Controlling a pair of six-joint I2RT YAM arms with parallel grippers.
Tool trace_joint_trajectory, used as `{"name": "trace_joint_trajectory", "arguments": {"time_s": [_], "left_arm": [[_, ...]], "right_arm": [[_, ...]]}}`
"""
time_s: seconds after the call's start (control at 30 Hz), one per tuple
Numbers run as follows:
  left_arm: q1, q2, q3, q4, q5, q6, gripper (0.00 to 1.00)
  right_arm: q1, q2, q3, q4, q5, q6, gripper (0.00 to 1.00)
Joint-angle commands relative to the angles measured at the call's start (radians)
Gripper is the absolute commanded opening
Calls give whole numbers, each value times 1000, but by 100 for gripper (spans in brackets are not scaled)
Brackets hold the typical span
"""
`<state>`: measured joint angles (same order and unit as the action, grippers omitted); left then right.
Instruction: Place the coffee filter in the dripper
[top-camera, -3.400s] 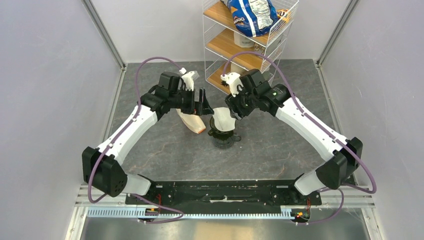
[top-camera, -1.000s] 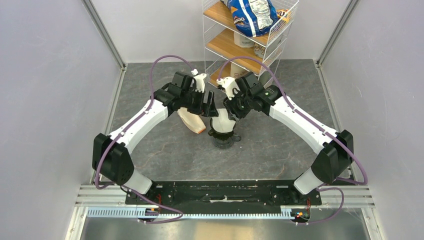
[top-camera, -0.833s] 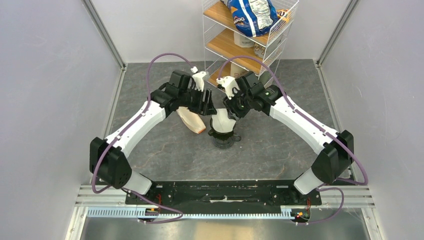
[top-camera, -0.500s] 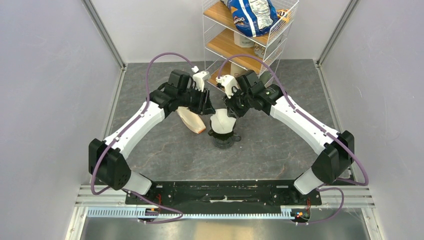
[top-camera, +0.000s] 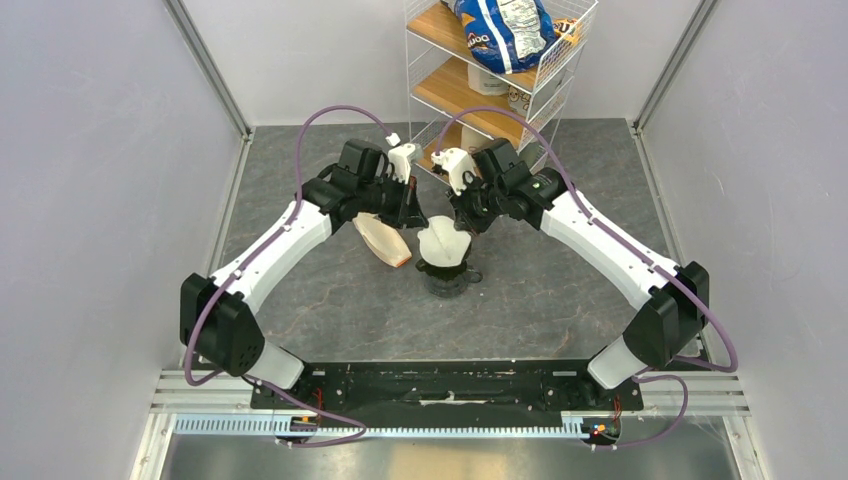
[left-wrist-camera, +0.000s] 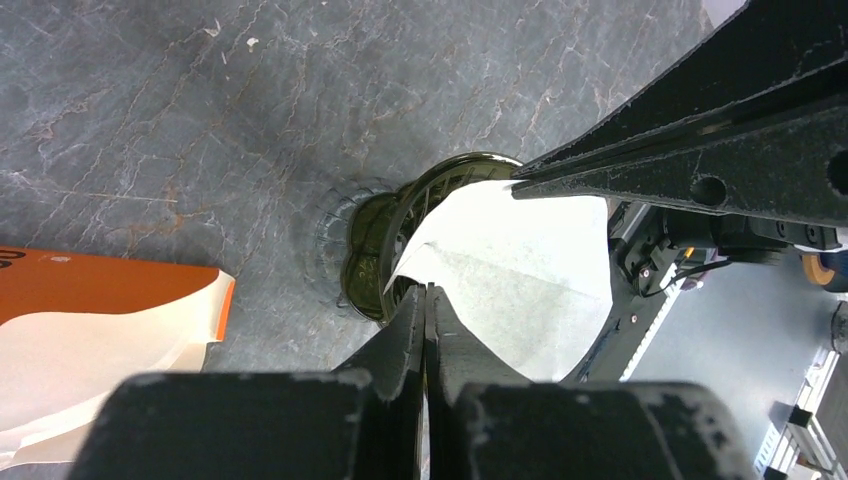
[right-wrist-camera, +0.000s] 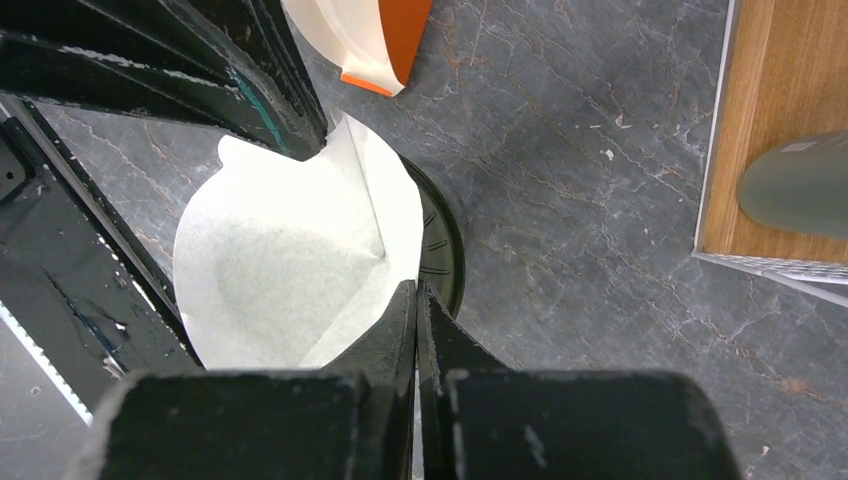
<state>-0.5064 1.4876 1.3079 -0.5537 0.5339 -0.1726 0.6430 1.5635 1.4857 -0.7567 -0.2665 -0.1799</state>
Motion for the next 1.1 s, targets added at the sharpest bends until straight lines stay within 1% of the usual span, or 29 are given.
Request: {"name": "trace_joint_trajectory", "arguments": {"time_s": [0.0, 0.2, 0.23, 0.27, 0.3, 0.33, 0.37, 0.4, 0.43, 0.47, 0.57, 0.7, 0.83, 0.97, 1.07], "left_arm": [[-4, -40, 39, 0, 21, 33, 2], [-4, -75, 27, 23, 41, 24, 2], [-4, -82, 26, 28, 43, 19, 7], [-4, -88, 20, 35, 48, 17, 19], [-4, -97, 17, 42, 47, 11, 43], [-4, -102, 12, 49, 38, 4, 58], [-4, -110, 6, 58, 25, -5, 69], [-5, -111, 5, 65, 22, -8, 75], [-4, -110, 6, 69, 20, -9, 79], [-4, -106, 9, 70, 16, -13, 81], [-8, -89, 31, 69, 10, -24, 84], [-35, -58, 58, 33, -3, 10, 82], [-49, -23, 75, -22, 25, 41, 74], [-56, -20, 67, -40, 22, 47, 66], [-57, -19, 67, -44, 8, 53, 56]], "right_arm": [[-3, -53, 38, 44, -24, -4, 0], [-3, -80, 24, 64, -26, 6, 0], [-2, -84, 24, 66, -25, 9, 0], [-2, -92, 23, 70, -25, 14, 0], [-2, -98, 20, 75, -25, 18, 0], [-2, -108, 16, 82, -29, 23, 0], [-3, -114, 11, 89, -30, 27, 0], [-2, -119, 9, 94, -35, 32, 0], [-3, -124, 10, 94, -41, 35, 0], [-3, -126, 12, 95, -44, 40, 0], [-2, -128, 24, 95, -53, 55, 0], [-2, -132, 31, 91, -84, 53, 0], [-1, -144, 28, 92, -97, 38, 0], [-1, -155, 28, 96, -93, 31, 0], [0, -161, 27, 98, -99, 24, 0]]}}
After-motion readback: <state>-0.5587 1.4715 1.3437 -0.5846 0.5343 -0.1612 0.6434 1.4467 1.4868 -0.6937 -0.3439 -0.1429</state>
